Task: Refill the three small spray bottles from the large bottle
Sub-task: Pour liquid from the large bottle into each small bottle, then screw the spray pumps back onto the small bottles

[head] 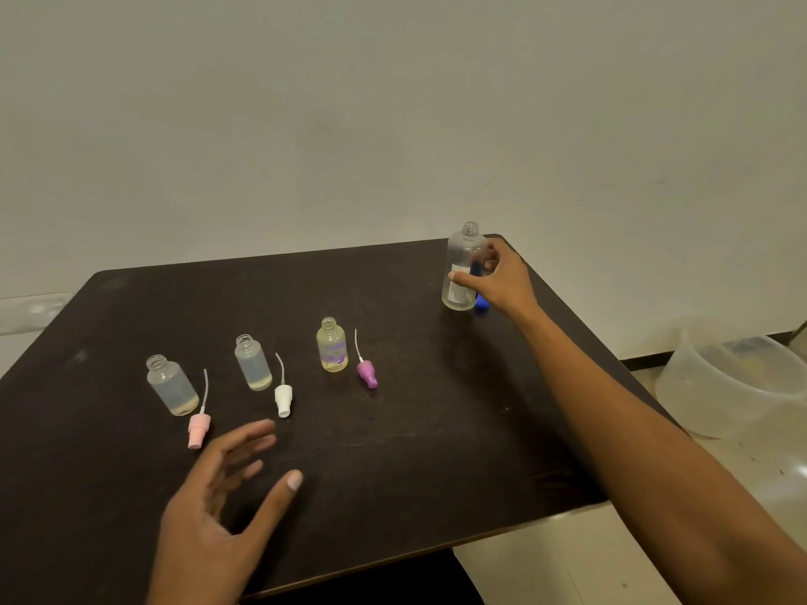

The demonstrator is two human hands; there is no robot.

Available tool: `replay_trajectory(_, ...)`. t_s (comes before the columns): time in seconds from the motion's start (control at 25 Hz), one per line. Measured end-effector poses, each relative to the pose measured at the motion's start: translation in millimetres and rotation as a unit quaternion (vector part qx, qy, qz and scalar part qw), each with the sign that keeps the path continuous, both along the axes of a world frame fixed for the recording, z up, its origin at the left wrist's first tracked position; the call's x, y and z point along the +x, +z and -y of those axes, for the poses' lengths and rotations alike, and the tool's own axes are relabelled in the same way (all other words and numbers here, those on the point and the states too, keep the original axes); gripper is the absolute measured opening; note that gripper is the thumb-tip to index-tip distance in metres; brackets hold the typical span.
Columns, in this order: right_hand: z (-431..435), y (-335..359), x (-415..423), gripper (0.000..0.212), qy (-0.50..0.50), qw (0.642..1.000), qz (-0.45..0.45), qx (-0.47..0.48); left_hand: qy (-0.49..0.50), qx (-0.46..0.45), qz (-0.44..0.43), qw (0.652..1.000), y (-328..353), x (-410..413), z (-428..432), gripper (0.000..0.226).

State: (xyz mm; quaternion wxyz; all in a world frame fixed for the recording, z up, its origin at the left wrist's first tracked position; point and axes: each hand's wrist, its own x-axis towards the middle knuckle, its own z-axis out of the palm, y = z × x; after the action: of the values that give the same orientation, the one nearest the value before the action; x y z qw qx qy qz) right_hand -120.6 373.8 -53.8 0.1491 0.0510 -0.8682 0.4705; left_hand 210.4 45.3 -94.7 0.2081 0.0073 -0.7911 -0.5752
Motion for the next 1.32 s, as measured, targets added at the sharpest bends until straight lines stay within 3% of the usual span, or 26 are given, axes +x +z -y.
replay_trajectory(0.84, 1.8, -17.3, -0.2, 0.081, 0.010, 1.000, 0.010, -0.006, -0.066, 0.015, 0.027, 0.997, 10.2, -32.9, -31.1, 0.059)
replay_trajectory(1.08, -3.4, -8.1, 36.5, 0.098, -0.017, 0.998, -0.028, -0.054, -0.059, 0.011, 0.017, 0.998, 14.9, -38.1, -28.4, 0.056)
replay_trajectory(1.32, 3.7, 7.0, 111.9, 0.083, -0.003, 0.989, -0.094, -0.115, -0.050, 0.003, 0.007, 0.999, 21.8, -34.3, -18.5, 0.054)
